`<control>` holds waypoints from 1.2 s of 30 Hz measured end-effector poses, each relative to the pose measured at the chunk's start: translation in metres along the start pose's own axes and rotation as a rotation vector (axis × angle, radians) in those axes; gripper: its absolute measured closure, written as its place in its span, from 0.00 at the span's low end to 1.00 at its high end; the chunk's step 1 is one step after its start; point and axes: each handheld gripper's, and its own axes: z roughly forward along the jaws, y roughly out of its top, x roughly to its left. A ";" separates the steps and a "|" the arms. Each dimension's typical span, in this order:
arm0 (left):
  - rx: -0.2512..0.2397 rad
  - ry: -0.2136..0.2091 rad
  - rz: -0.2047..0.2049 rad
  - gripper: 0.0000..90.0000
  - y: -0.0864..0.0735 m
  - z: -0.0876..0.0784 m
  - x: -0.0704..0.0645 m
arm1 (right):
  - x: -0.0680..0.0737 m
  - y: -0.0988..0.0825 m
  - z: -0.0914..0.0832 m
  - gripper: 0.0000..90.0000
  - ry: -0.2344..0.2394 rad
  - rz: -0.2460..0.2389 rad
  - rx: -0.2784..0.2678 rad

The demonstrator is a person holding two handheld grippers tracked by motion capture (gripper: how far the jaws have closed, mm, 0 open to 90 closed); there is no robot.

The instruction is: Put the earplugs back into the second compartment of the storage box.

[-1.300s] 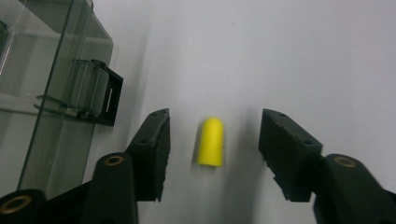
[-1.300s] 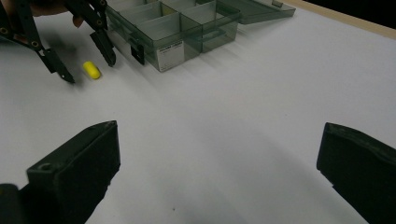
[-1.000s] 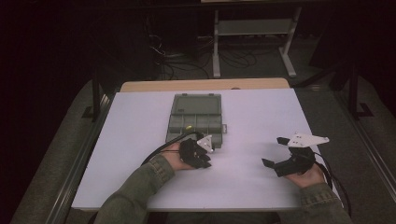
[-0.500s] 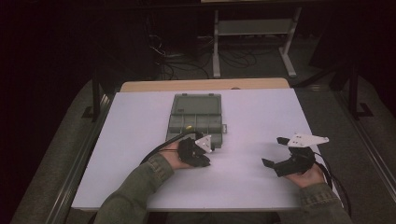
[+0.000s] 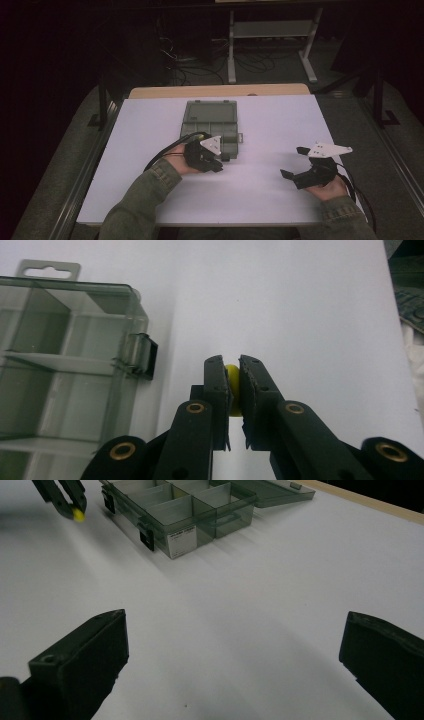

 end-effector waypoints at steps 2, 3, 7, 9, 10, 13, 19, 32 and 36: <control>-0.008 0.002 -0.005 0.92 0.000 -0.003 0.001 | 0.000 0.000 0.000 0.00 -0.001 0.001 0.000; -0.013 0.010 -0.007 0.92 -0.001 -0.008 0.003 | 0.000 0.000 0.000 0.00 -0.002 0.003 0.000; -0.014 0.021 -0.012 0.92 -0.002 -0.015 0.007 | 0.000 0.000 -0.001 0.00 -0.002 0.003 -0.002; -0.021 0.031 -0.020 0.92 -0.001 -0.023 0.013 | 0.000 0.000 -0.001 0.00 -0.003 0.002 -0.004; -0.024 0.036 -0.024 0.92 -0.001 -0.025 0.015 | 0.000 0.000 -0.001 0.00 -0.003 0.003 -0.004; -0.035 0.042 -0.033 0.93 0.000 -0.030 0.020 | 0.000 0.000 -0.001 0.00 -0.003 0.002 -0.005; -0.039 0.067 -0.056 0.93 0.005 -0.042 0.035 | 0.000 0.000 -0.001 0.00 -0.004 0.003 -0.008; -0.048 0.096 -0.106 0.93 0.007 -0.064 0.060 | 0.000 0.000 -0.001 0.00 -0.004 0.005 -0.005; -0.060 0.121 -0.166 0.93 -0.002 -0.066 0.074 | 0.001 0.000 -0.001 0.00 -0.004 0.004 -0.003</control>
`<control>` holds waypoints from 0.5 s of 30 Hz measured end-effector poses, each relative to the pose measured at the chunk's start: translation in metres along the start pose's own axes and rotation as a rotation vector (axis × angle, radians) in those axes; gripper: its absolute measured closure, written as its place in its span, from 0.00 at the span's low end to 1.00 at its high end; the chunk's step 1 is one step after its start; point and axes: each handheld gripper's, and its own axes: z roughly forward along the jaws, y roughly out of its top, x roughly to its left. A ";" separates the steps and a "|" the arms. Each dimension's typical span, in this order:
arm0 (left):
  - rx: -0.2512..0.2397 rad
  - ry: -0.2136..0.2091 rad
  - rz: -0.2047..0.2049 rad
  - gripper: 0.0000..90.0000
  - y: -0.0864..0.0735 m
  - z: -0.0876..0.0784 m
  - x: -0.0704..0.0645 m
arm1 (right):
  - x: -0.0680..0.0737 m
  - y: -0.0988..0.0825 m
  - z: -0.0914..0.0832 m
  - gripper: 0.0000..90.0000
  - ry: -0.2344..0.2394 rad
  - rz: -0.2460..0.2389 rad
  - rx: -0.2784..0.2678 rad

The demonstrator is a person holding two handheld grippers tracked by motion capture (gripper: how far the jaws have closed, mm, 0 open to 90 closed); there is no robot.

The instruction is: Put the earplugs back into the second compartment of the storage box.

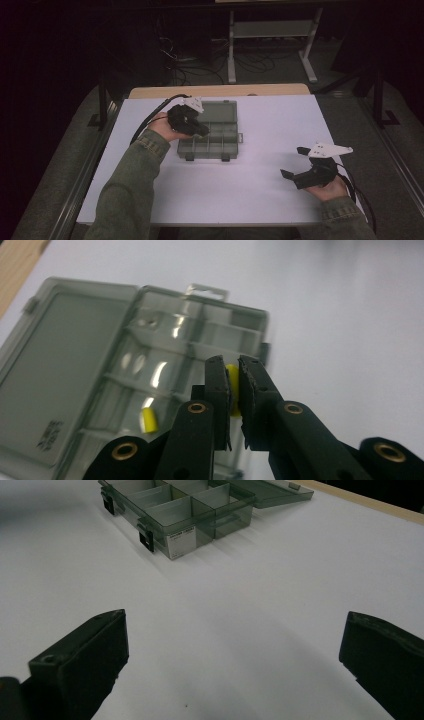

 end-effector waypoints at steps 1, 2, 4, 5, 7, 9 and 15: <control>-0.005 0.011 -0.017 0.93 -0.002 0.000 0.004 | 0.000 0.000 0.000 0.00 0.001 0.000 0.001; -0.008 0.017 -0.021 0.93 -0.003 -0.001 0.006 | 0.000 0.000 0.000 0.00 0.001 0.001 0.002; -0.014 0.029 -0.024 0.93 -0.004 -0.001 0.009 | 0.000 0.000 0.000 0.00 0.001 0.004 0.001; -0.015 0.041 -0.029 0.93 -0.005 -0.001 0.010 | -0.001 0.000 0.000 0.00 0.000 0.004 0.000; -0.013 0.064 -0.032 0.93 -0.005 -0.001 0.013 | 0.000 0.000 0.000 0.00 0.002 0.003 0.003; -0.015 0.069 -0.036 0.93 -0.006 0.000 0.015 | 0.000 0.000 0.001 0.00 0.004 0.000 0.003; -0.017 0.101 -0.081 0.93 -0.013 0.006 0.030 | 0.000 0.000 0.000 0.00 0.004 0.002 0.003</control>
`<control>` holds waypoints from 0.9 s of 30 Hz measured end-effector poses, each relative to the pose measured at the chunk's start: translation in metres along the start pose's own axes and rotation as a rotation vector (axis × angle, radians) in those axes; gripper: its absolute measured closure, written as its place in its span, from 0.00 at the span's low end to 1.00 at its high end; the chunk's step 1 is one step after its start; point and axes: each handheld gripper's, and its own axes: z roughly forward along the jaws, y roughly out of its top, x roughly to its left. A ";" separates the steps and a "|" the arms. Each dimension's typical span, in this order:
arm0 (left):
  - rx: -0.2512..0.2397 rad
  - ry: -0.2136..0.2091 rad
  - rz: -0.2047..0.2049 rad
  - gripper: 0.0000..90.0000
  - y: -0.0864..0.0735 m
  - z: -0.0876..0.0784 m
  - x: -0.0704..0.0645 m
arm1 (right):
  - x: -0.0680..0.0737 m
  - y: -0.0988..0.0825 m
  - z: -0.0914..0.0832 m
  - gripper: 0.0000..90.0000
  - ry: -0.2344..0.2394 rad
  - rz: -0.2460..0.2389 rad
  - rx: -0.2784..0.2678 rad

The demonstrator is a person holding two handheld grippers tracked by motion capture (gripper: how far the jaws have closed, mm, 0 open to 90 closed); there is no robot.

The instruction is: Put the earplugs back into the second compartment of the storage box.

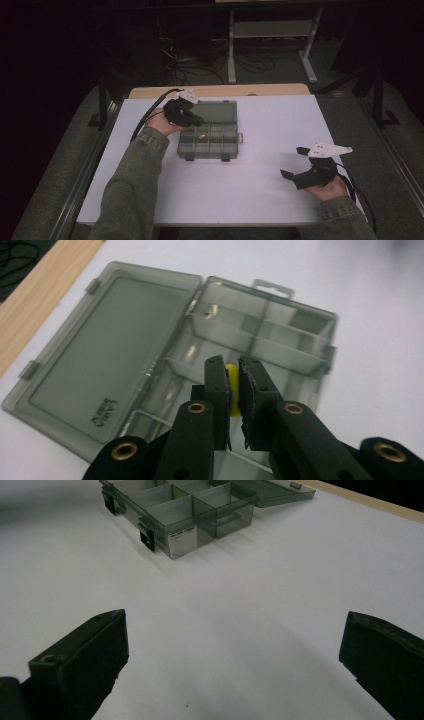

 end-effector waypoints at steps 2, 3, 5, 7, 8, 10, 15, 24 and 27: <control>-0.017 -0.021 -0.010 0.92 -0.002 0.004 0.004 | 0.000 0.000 0.000 0.00 0.000 0.001 -0.002; -0.014 -0.018 -0.010 0.92 -0.002 0.006 0.004 | 0.000 0.000 0.000 0.00 0.000 0.002 -0.001; -0.002 -0.012 -0.003 0.92 -0.002 0.008 0.004 | 0.000 0.000 0.000 0.00 0.001 0.001 -0.001; 0.005 -0.012 -0.008 0.92 -0.002 0.014 0.005 | 0.000 0.000 0.001 0.00 0.003 -0.002 -0.001; 0.005 -0.012 -0.008 0.92 -0.002 0.014 0.005 | 0.000 0.000 0.001 0.00 0.003 -0.002 -0.001; 0.024 -0.008 -0.009 0.92 -0.002 0.019 0.006 | 0.000 0.000 0.001 0.00 0.004 -0.002 0.000; 0.058 0.003 -0.024 0.92 -0.008 0.032 0.010 | 0.001 0.000 0.001 0.00 0.005 0.000 0.003; 0.079 0.025 -0.069 0.92 -0.021 0.045 0.019 | 0.001 -0.001 0.002 0.00 0.006 -0.001 0.006; 0.078 0.022 -0.077 0.91 -0.023 0.048 0.021 | 0.001 -0.001 0.002 0.00 0.007 -0.003 0.008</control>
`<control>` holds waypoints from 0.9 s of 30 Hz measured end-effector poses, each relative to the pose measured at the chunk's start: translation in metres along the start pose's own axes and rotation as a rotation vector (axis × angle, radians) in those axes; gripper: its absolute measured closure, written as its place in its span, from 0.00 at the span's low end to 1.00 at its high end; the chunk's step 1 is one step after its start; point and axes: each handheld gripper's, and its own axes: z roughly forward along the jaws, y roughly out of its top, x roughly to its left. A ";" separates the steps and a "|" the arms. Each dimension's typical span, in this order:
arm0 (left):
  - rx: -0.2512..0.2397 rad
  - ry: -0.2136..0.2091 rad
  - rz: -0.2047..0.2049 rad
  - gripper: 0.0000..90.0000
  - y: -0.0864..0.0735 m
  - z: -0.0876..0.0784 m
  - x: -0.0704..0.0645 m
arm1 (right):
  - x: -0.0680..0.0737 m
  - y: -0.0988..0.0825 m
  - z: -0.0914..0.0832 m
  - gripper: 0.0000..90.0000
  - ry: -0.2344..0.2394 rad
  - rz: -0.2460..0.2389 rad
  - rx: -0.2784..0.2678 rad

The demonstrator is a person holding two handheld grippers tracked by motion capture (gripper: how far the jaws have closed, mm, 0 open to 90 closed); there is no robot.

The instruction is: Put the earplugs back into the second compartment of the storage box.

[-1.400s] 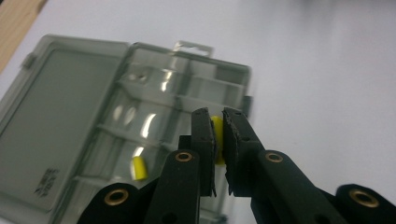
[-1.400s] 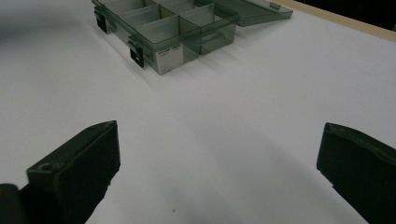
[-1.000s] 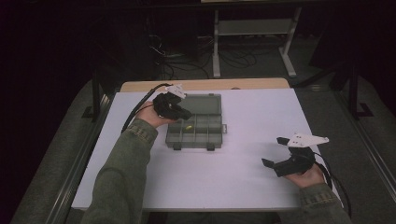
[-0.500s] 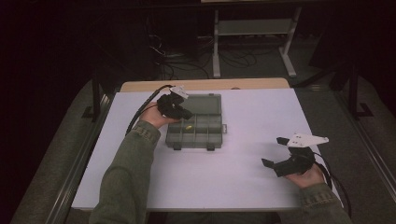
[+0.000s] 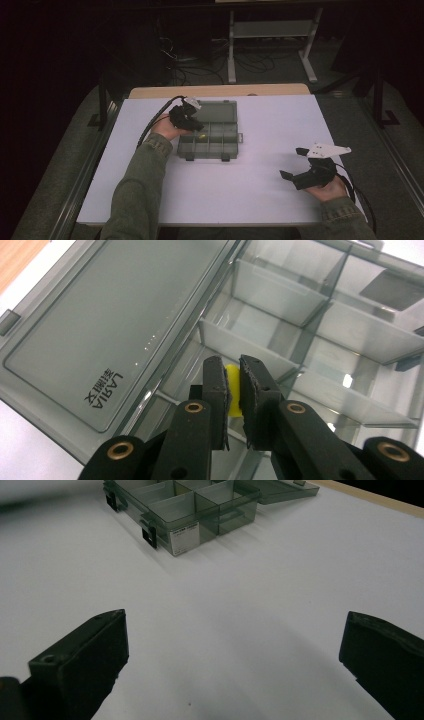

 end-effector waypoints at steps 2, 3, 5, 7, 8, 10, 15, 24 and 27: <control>0.005 -0.005 -0.006 0.91 -0.001 0.003 0.000 | 0.000 0.000 0.000 0.00 0.000 0.001 0.000; 0.016 -0.009 -0.006 0.91 -0.001 0.006 0.000 | 0.000 0.000 0.000 0.00 0.000 0.001 0.000; 0.020 -0.013 -0.005 0.90 -0.001 0.007 0.000 | 0.000 0.000 0.000 0.00 0.000 0.001 0.000; 0.019 -0.020 -0.013 0.86 -0.001 0.010 0.000 | 0.000 0.000 0.000 0.00 0.002 0.000 0.000; 0.020 -0.020 -0.019 0.86 -0.001 0.012 0.000 | 0.000 0.000 0.000 0.00 0.002 0.000 0.000; 0.035 -0.018 -0.006 0.82 0.001 0.015 -0.002 | 0.000 0.000 0.000 0.00 0.002 0.001 0.001; 0.030 0.000 -0.011 0.68 0.005 0.013 -0.006 | 0.000 0.000 0.000 0.00 0.002 0.002 0.002; -0.065 -0.030 -0.024 0.35 0.008 -0.006 -0.013 | 0.000 0.000 0.000 0.00 0.002 0.003 0.002; -0.081 -0.024 0.000 0.25 0.011 -0.012 -0.020 | 0.000 0.000 0.000 0.00 0.002 0.003 0.000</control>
